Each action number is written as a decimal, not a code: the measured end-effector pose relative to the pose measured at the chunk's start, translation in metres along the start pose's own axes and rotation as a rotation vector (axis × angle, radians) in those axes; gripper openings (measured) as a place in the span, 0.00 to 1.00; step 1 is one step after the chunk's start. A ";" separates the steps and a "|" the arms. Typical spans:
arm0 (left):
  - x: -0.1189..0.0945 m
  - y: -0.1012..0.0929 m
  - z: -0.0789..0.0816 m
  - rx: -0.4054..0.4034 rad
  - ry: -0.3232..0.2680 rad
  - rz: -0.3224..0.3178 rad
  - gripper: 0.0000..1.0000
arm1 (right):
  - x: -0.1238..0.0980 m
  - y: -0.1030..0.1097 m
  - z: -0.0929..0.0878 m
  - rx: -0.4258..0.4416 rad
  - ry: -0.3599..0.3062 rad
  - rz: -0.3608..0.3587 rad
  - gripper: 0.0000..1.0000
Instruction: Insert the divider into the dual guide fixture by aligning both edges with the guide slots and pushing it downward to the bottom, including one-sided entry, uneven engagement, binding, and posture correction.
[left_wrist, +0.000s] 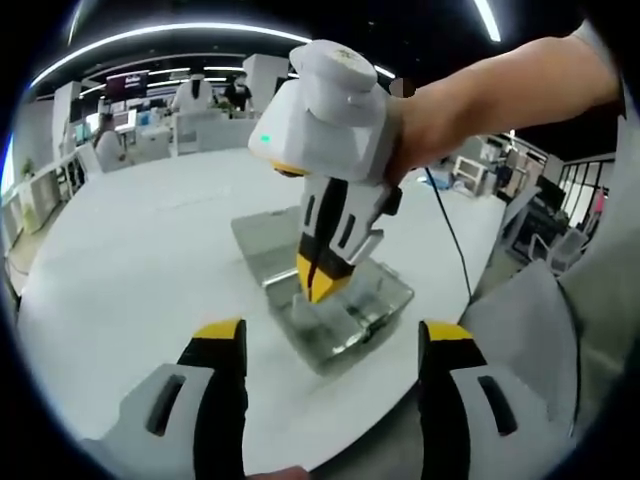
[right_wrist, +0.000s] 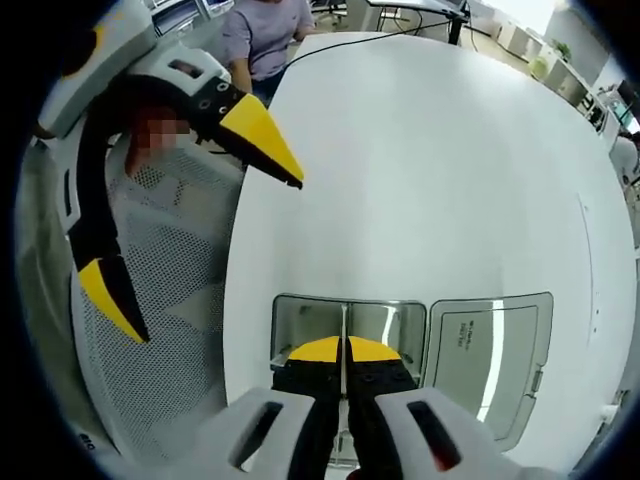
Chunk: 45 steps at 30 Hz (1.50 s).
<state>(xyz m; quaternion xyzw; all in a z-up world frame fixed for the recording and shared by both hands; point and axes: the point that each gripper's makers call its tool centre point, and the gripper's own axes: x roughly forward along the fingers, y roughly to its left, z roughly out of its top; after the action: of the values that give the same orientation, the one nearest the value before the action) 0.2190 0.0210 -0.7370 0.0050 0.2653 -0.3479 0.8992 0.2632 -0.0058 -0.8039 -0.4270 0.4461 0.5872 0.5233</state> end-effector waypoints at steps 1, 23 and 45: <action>0.000 0.000 0.000 0.000 0.000 0.000 0.68 | 0.000 0.000 0.000 0.001 0.000 0.001 0.00; 0.002 -0.001 -0.001 0.002 0.000 -0.004 0.68 | -0.007 0.000 0.002 -0.010 -0.007 0.006 0.00; 0.003 -0.003 -0.001 0.001 0.002 -0.006 0.68 | -0.012 -0.006 0.002 0.016 -0.023 0.000 0.00</action>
<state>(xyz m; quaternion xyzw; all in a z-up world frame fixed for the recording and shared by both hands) 0.2182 0.0171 -0.7383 0.0051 0.2658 -0.3507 0.8980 0.2702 -0.0068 -0.7925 -0.4162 0.4448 0.5883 0.5318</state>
